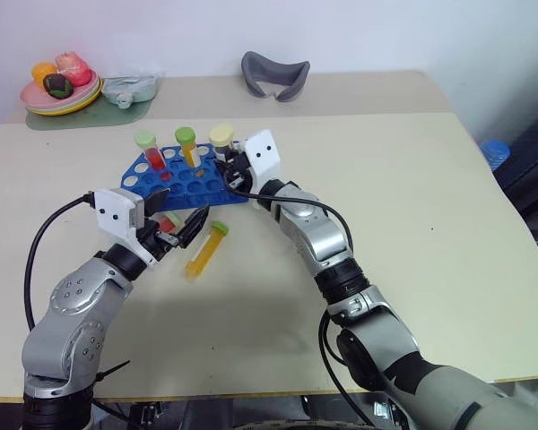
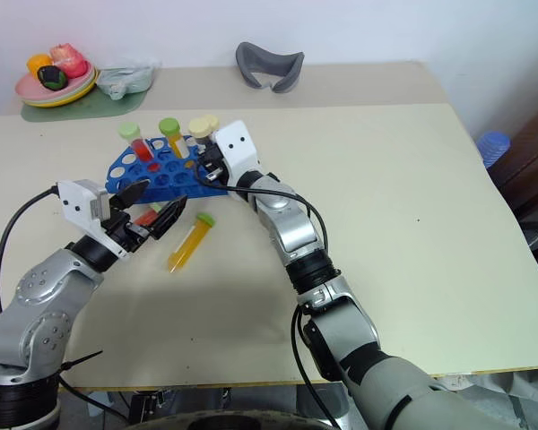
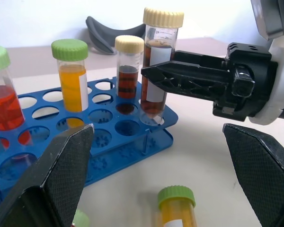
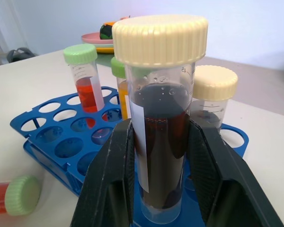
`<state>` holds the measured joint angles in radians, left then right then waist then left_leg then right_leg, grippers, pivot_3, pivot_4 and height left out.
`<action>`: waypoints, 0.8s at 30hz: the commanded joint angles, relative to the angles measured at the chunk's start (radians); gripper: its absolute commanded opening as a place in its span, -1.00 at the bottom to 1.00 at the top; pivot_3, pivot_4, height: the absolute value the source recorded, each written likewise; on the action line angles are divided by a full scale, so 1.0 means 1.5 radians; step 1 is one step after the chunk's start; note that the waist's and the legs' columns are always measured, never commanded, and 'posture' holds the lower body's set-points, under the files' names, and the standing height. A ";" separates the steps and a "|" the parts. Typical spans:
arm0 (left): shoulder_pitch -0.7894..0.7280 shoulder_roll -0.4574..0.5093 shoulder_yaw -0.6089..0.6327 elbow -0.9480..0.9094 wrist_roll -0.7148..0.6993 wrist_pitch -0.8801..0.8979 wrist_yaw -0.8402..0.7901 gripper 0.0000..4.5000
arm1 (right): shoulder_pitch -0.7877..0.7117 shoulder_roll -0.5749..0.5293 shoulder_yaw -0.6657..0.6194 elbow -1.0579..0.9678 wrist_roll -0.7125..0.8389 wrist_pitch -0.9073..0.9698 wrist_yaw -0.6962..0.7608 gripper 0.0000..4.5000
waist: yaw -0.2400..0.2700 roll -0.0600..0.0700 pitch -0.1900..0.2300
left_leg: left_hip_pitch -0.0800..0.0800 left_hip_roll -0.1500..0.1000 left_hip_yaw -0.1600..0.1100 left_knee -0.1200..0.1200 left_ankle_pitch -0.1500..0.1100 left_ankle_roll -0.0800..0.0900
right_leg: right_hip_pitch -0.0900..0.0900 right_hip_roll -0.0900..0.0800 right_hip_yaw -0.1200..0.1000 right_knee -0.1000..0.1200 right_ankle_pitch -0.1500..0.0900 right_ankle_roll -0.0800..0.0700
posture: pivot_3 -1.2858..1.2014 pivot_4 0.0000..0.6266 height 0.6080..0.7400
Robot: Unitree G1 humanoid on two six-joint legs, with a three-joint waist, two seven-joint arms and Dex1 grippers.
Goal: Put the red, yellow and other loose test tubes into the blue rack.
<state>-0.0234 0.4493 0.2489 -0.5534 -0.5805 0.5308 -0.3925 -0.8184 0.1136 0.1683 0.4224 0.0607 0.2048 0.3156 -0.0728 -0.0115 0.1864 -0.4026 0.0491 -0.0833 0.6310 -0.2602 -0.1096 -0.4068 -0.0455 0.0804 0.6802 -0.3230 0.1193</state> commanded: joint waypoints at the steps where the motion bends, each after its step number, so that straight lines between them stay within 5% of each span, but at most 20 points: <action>1: 0.014 0.007 0.013 -0.023 -0.006 -0.014 -0.011 1.00 | -0.002 0.002 -0.005 0.002 -0.003 -0.013 -0.005 -0.42 | 0.000 0.000 0.000 | 0.000 0.000 0.000 0.000 0.000 0.000 | 0.000 0.000 0.000 0.000 0.000 0.000 | 0.03 -0.52 1.00; 24: 0.061 0.005 0.019 0.053 0.016 -0.110 -0.078 1.00 | 0.024 -0.002 0.004 -0.021 -0.001 0.002 0.023 -0.42 | 0.000 0.000 0.000 | 0.000 0.000 0.000 0.000 0.000 0.000 | 0.000 0.000 0.000 0.000 0.000 0.000 | 0.03 -0.52 1.00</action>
<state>0.0681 0.4518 0.2531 -0.4660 -0.5607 0.4008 -0.4995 -0.7914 0.1072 0.1694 0.3977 0.0599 0.2021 0.3428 -0.0721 -0.0115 0.1864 -0.4023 0.0491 -0.0833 0.6310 -0.2602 -0.1096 -0.4067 -0.0455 0.0804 0.6802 -0.3230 0.1193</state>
